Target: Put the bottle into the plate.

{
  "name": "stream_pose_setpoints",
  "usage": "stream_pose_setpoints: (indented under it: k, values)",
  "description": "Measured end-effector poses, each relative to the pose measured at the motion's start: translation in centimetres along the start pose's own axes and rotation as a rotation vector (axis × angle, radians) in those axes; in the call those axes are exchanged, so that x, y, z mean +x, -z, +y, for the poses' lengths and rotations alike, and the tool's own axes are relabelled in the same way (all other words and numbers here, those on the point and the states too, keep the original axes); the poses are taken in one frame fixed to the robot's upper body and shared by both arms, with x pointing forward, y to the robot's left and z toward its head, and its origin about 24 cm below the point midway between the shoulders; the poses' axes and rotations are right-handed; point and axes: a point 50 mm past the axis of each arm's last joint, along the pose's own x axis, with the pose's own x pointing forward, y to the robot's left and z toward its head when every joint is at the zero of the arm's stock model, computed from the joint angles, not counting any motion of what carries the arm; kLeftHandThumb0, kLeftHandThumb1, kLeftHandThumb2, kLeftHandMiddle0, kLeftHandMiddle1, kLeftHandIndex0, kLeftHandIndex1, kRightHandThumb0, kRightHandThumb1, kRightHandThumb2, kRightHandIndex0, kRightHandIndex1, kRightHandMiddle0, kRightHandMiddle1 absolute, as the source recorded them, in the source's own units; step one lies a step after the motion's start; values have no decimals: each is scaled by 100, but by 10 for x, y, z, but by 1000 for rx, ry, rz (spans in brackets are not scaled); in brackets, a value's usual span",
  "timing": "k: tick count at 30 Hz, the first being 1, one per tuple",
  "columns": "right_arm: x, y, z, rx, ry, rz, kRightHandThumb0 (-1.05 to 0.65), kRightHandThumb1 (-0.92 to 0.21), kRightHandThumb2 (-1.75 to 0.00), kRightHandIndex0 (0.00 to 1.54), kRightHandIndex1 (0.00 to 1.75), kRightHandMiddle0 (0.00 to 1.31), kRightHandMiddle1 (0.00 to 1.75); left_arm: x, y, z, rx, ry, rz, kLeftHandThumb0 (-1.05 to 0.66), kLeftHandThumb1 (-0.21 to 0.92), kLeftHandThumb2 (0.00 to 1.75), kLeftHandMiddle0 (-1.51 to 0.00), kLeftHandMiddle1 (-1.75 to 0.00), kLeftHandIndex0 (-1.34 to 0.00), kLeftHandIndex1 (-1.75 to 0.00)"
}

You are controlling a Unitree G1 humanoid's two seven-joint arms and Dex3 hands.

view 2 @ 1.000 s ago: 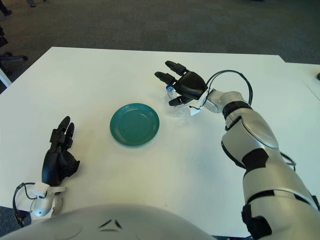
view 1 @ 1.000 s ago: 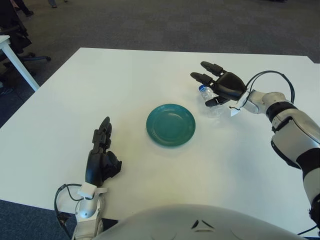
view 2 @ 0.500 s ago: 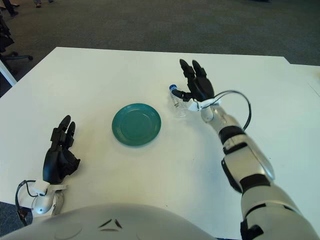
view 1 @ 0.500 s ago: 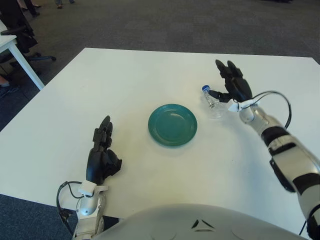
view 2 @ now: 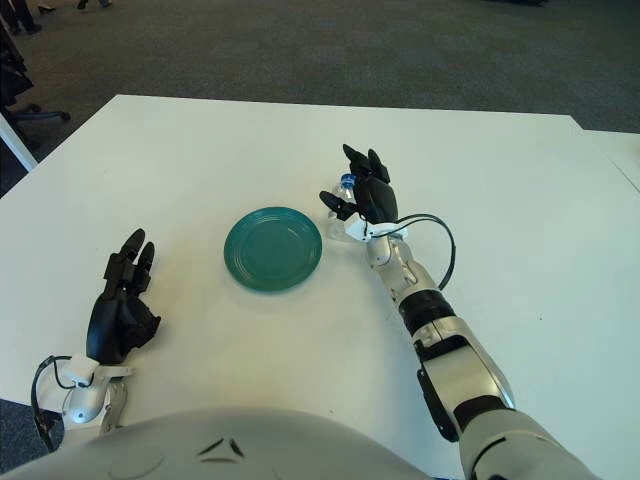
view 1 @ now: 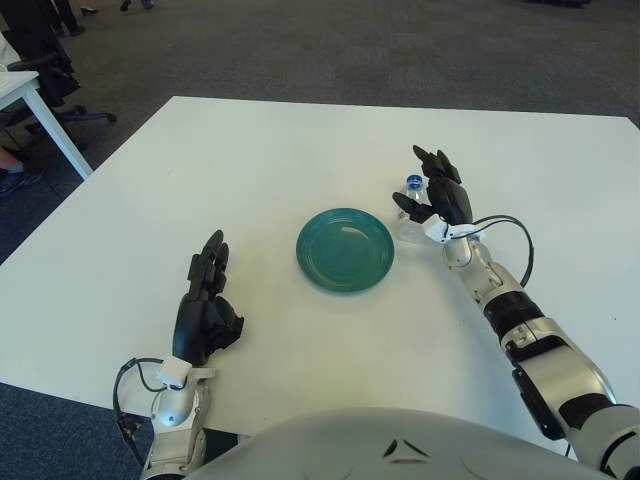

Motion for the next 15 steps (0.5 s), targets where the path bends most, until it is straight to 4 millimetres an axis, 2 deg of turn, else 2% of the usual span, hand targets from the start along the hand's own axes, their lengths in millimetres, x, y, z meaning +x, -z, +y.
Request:
stream_pose_setpoints:
  k: [5,15]
  values:
    - [-5,0,-1,22,22,37,-104,-92,-48,16,0,0,41,0,0,1,-6,-2,1,-92,92,106,-19,0,0,-45]
    - [-6,-20,4,64,54,97,-105,-92,-49,4,1,0,13,0,0,1,-3,6,4,-92,92,106,-18,0,0,-43]
